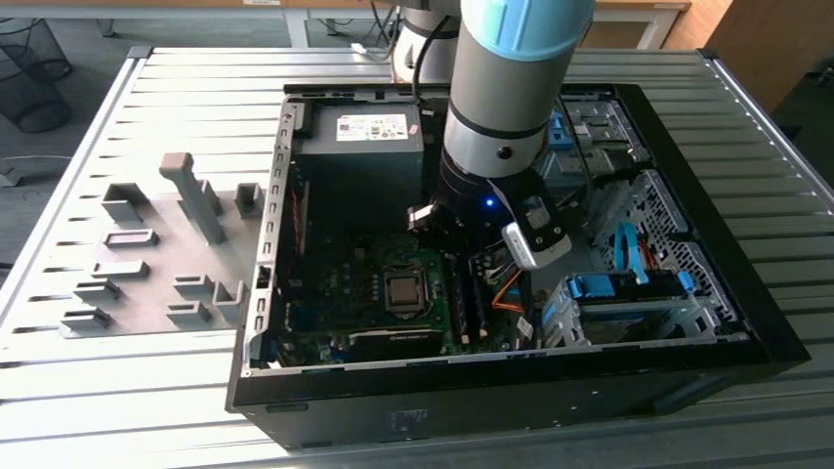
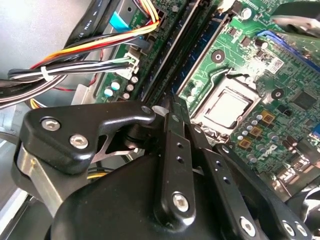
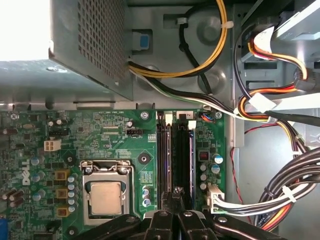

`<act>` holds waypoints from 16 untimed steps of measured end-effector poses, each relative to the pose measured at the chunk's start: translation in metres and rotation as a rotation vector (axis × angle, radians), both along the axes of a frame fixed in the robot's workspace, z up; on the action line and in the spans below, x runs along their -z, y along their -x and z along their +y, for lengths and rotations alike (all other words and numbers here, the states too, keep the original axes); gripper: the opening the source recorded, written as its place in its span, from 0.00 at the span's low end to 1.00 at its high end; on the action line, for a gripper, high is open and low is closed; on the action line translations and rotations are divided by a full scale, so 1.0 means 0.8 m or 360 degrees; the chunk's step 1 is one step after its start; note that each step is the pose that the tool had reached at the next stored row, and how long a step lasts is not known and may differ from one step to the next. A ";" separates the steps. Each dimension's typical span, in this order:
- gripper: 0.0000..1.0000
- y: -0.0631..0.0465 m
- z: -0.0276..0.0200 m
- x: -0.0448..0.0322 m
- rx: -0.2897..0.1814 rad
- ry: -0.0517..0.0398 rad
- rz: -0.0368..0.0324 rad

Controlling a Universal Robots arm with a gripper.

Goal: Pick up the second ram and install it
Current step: 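Press down the second ram until it locks into place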

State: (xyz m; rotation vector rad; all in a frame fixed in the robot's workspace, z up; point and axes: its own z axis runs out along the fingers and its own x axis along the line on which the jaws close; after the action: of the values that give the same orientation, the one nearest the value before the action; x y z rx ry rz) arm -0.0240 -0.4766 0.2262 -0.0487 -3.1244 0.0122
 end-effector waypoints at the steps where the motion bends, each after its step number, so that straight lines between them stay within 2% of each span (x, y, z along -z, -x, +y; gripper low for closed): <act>1: 0.10 0.000 0.0000 0.0012 0.0000 0.0000 0.0000; 16: 0.10 0.000 0.0001 0.0148 0.0000 0.0002 0.0001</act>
State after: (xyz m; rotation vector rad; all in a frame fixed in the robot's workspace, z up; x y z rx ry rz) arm -0.0240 -0.4765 0.2143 -0.0487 -3.1236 0.0144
